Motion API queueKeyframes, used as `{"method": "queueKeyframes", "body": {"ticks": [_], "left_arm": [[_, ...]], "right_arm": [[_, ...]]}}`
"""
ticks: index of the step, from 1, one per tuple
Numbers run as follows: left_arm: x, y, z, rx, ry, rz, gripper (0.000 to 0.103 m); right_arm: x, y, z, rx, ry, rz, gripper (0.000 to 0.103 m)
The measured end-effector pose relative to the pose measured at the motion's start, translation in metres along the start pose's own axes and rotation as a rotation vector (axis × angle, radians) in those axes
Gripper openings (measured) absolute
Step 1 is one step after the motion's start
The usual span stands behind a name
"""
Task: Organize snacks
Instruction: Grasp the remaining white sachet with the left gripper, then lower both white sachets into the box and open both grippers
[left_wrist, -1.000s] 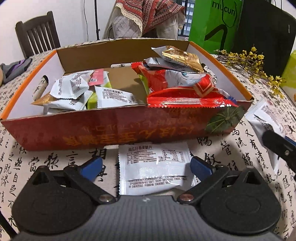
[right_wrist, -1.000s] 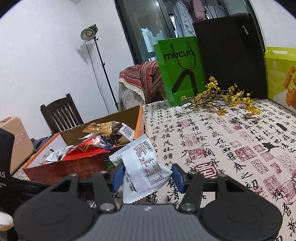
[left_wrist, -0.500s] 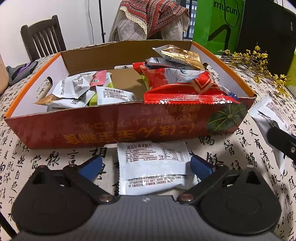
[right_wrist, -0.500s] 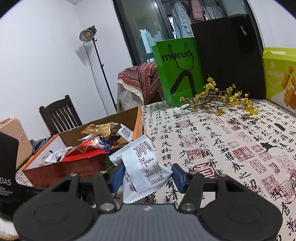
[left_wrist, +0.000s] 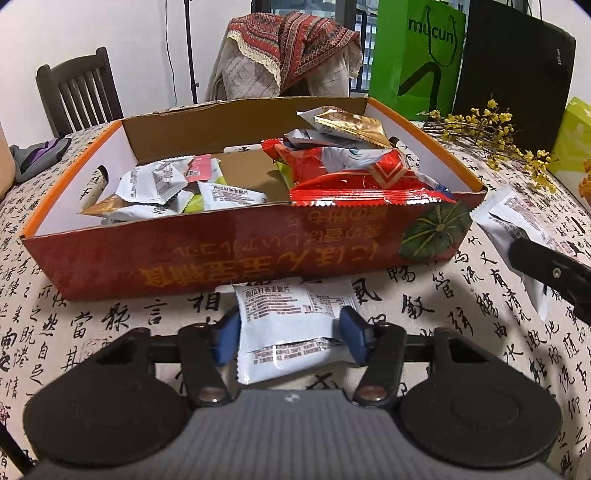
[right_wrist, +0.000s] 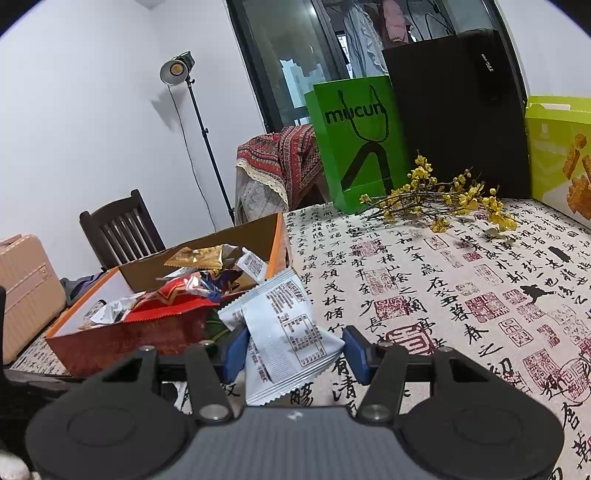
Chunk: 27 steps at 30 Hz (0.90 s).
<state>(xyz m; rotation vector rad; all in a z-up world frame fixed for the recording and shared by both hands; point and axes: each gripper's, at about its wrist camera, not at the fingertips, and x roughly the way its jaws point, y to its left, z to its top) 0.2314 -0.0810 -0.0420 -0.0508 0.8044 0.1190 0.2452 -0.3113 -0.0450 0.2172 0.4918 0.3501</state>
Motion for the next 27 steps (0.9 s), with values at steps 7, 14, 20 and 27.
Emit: {"method": "queueKeyframes", "body": {"ticks": [7,14,20,27], "left_arm": [[-0.009,0.003,-0.003,0.016,-0.03,0.01,0.043],[-0.033,0.015,-0.007,0.022,-0.098,0.004,0.022],[-0.052,0.032,-0.011,0.003,-0.129,-0.01,0.015],[-0.08,0.048,-0.013,-0.016,-0.203,-0.018,0.011]], "right_arm": [[-0.002,0.001,-0.001,-0.005,-0.017,0.023,0.055],[-0.004,0.005,-0.002,-0.024,-0.033,0.038,0.055],[-0.012,0.012,-0.002,-0.05,-0.049,0.038,0.055],[-0.023,0.025,-0.003,-0.065,-0.026,0.057,0.055]]}}
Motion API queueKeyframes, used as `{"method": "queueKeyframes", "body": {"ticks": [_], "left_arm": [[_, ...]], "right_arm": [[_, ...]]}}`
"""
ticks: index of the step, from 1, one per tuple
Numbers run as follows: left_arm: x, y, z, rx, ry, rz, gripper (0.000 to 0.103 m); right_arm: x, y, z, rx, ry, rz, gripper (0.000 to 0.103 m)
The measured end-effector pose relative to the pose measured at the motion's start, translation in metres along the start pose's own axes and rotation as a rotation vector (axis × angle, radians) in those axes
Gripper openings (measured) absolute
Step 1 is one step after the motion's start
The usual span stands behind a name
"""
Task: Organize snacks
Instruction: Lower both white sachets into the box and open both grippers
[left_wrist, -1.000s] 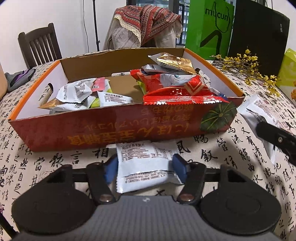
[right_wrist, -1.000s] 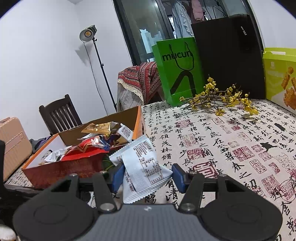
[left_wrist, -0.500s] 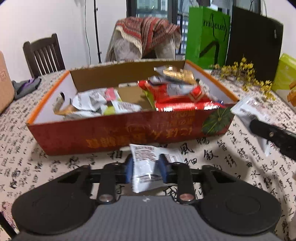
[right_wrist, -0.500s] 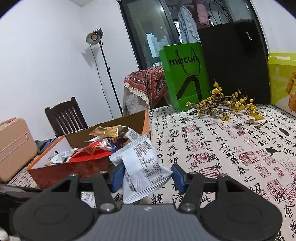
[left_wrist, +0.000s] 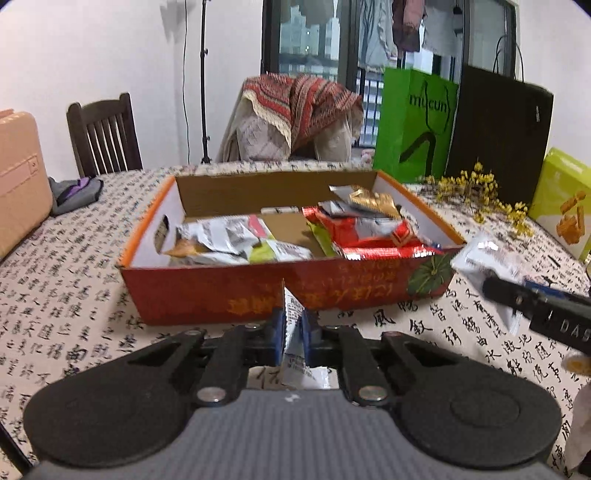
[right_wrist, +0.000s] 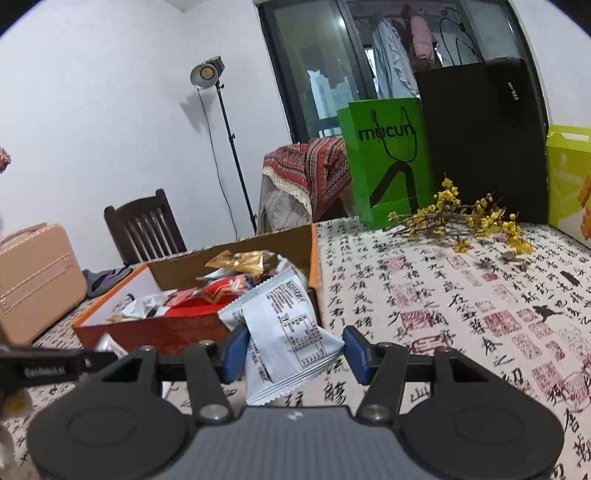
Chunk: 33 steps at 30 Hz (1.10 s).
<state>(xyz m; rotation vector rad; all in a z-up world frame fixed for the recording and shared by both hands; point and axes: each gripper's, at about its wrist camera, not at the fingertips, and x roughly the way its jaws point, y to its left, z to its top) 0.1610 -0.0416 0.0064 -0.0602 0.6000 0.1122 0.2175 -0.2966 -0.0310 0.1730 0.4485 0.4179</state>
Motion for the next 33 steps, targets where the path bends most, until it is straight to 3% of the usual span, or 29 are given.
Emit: {"method": "queueKeyframes", "body": {"ticks": [18,33], "left_arm": [[-0.067,0.03,0.012,-0.048,-0.155,0.001,0.011],[-0.051,0.041,0.065,-0.083,-0.242,-0.014,0.011]], "right_arm": [[-0.033,0.061,0.008,-0.078,-0.024,0.062,0.055],[0.01,0.087,0.055,-0.087,-0.031,0.061,0.055]]}}
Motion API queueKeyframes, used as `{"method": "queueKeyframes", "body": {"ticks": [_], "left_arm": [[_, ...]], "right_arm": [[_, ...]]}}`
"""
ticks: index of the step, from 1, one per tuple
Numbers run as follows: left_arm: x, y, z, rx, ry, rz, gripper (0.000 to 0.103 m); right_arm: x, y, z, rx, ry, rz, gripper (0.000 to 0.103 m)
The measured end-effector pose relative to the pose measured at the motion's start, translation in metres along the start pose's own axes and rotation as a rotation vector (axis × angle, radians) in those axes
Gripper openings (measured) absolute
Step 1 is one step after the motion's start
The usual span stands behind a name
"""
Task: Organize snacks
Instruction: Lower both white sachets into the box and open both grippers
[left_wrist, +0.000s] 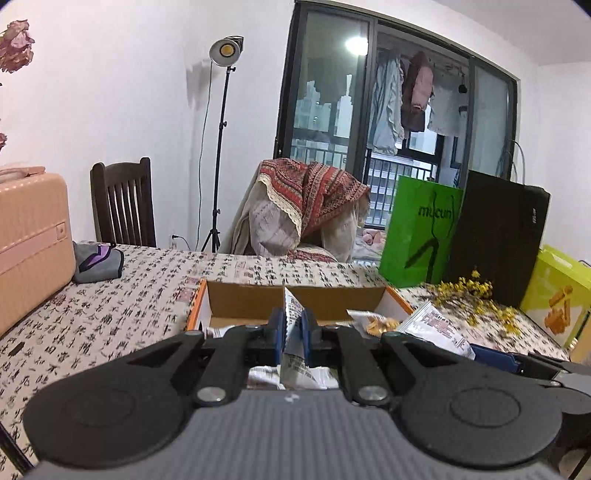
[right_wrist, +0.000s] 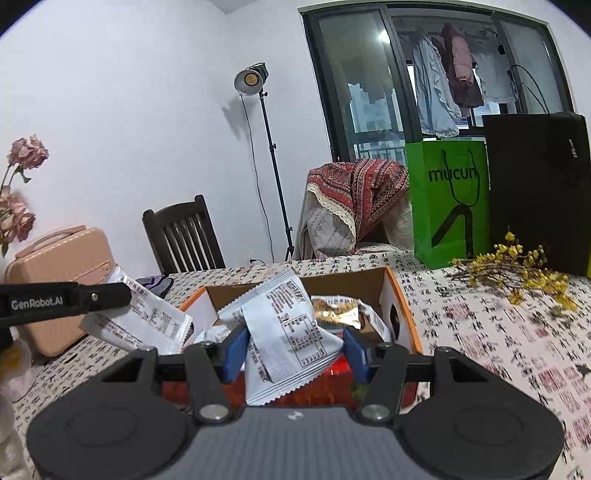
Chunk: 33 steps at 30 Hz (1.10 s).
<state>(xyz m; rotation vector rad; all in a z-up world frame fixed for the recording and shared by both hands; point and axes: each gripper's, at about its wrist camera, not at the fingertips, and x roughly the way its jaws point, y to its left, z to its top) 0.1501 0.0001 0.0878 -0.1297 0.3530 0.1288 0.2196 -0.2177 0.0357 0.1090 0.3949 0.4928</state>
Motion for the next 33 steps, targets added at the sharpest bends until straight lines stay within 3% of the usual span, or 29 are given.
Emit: {"method": "queueKeyframes", "body": {"ticks": [11,19,23,28,30,31,32,33], "left_arm": [[0.062,0.012,0.018,-0.049,0.04,0.038,0.011],[0.101,0.022,0.018,-0.086,0.052,0.08,0.011],[0.116,0.031,0.009,-0.098,0.054,0.044,0.011],[0.127,0.041,-0.001,-0.109,0.067,0.017,0.012],[0.126,0.044,-0.003,-0.112,0.06,0.005,0.014],[0.124,0.045,-0.003,-0.111,0.057,0.002,0.023],[0.122,0.046,-0.004,-0.113,0.05,0.005,0.043],[0.12,0.046,-0.004,-0.116,0.039,0.015,0.053]], "right_arm": [[0.058,0.008,0.033,-0.017,0.035,-0.015,0.055],[0.098,0.013,0.039,-0.026,0.06,-0.032,0.055],[0.106,0.009,0.028,-0.04,-0.002,-0.036,0.055],[0.114,0.0,0.018,-0.04,-0.002,-0.005,0.056],[0.116,-0.002,0.016,-0.04,0.007,0.0,0.06],[0.116,-0.002,0.016,-0.038,0.011,-0.003,0.063],[0.116,-0.004,0.015,-0.034,0.016,-0.002,0.066],[0.116,-0.006,0.015,-0.025,0.021,0.002,0.075]]}}
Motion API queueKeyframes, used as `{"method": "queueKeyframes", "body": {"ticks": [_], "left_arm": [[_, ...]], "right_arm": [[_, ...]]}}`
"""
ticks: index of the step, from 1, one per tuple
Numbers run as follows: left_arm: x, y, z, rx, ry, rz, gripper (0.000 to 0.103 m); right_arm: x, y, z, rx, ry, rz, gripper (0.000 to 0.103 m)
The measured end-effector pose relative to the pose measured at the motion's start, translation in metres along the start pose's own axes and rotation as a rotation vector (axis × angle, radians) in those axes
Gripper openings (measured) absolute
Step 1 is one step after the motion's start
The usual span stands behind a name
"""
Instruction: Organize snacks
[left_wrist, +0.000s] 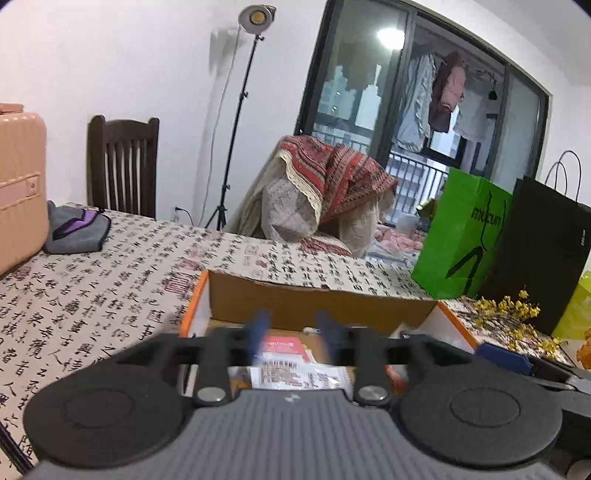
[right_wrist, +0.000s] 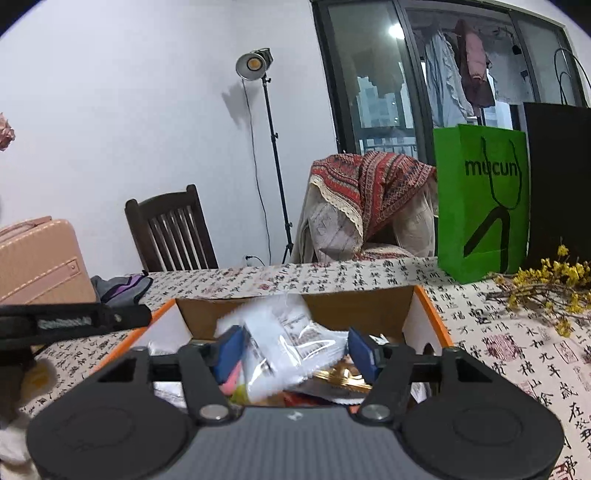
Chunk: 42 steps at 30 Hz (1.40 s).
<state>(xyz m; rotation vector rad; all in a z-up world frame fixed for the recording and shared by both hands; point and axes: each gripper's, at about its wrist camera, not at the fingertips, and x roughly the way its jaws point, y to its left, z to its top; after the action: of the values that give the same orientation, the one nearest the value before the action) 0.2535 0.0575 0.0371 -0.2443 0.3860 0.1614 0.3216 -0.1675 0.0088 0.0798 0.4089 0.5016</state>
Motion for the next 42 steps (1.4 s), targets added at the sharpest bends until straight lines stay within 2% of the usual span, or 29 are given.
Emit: {"method": "queueKeyframes", "body": {"ticks": [1,2,3,5,11,22,34,42], "left_arm": [[-0.003,0.0,0.0,-0.001,-0.015,0.012,0.071],[-0.007,0.001,0.0,-0.001,-0.033,0.023,0.084],[-0.009,0.0,0.001,-0.002,-0.046,0.027,0.087],[-0.014,0.0,0.002,-0.006,-0.065,0.036,0.103],[-0.025,-0.002,0.009,-0.027,-0.08,0.063,0.103],[-0.048,0.001,0.012,-0.046,-0.029,0.066,0.103],[-0.077,0.006,-0.015,-0.003,0.034,0.067,0.103],[-0.088,0.005,-0.04,0.024,0.094,0.065,0.103]], "right_arm": [[-0.001,-0.002,0.0,0.008,0.002,0.003,0.087],[-0.002,-0.003,0.0,0.016,0.001,0.008,0.092],[-0.004,-0.005,0.001,0.021,-0.001,0.011,0.1],[-0.008,-0.006,0.002,0.028,-0.012,0.009,0.103],[-0.02,-0.002,0.007,0.012,-0.024,-0.021,0.103],[-0.067,-0.002,0.008,-0.026,-0.034,-0.056,0.103],[-0.103,-0.013,-0.03,0.0,0.028,-0.04,0.103],[-0.111,-0.009,-0.06,0.015,0.077,-0.007,0.103]]}}
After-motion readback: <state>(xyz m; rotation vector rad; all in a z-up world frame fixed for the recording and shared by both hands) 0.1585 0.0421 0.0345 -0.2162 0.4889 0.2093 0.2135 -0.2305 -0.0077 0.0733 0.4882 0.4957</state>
